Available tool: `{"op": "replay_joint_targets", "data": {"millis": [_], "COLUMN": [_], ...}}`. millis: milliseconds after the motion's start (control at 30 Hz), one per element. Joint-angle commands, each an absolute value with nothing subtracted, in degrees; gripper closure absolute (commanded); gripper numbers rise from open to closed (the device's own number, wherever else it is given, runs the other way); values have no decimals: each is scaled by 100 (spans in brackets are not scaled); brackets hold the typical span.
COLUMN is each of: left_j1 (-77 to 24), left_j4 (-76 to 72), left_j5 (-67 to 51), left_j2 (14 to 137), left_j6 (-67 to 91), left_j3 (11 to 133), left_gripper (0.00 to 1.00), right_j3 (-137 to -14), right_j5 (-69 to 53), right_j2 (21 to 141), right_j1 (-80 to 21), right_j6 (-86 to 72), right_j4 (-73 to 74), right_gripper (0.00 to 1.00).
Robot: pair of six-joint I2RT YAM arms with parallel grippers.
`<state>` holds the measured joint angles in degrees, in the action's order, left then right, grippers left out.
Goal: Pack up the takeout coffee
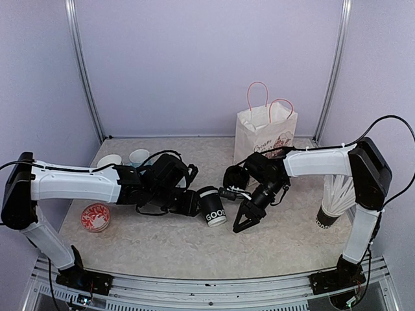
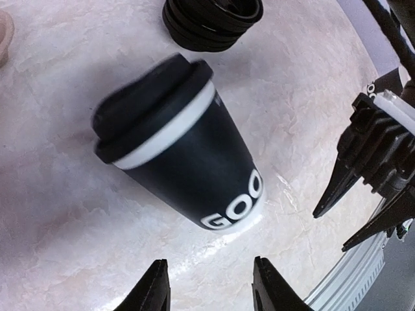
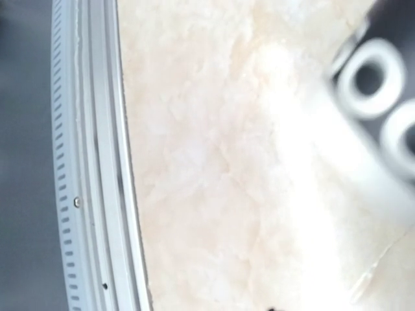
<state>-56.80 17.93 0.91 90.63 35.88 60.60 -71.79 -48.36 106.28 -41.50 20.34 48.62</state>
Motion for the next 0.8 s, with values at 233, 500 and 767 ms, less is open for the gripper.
{"op": "replay_joint_targets", "data": {"millis": [233,500,767], "left_j1": [-5682,-5680,-5271], "left_j4": [1509,1090,876], "left_j5": [684,902,674], "left_j2": [8942,9623,10392], "left_j6": [4596,5278,5655], "left_j3": [5935,6229,6432], "left_gripper": [2,1,1], "right_j3": [-7304,-7517,-7403], "right_j5": [-4585,-4325,-4342], "right_j2": [10284,10014,9764], "right_j1": [-4192,-4069,-3934], "right_j6": [2159,2187,2197], "right_j4": [4901,4974,4898], "right_gripper": [60,57,57]}}
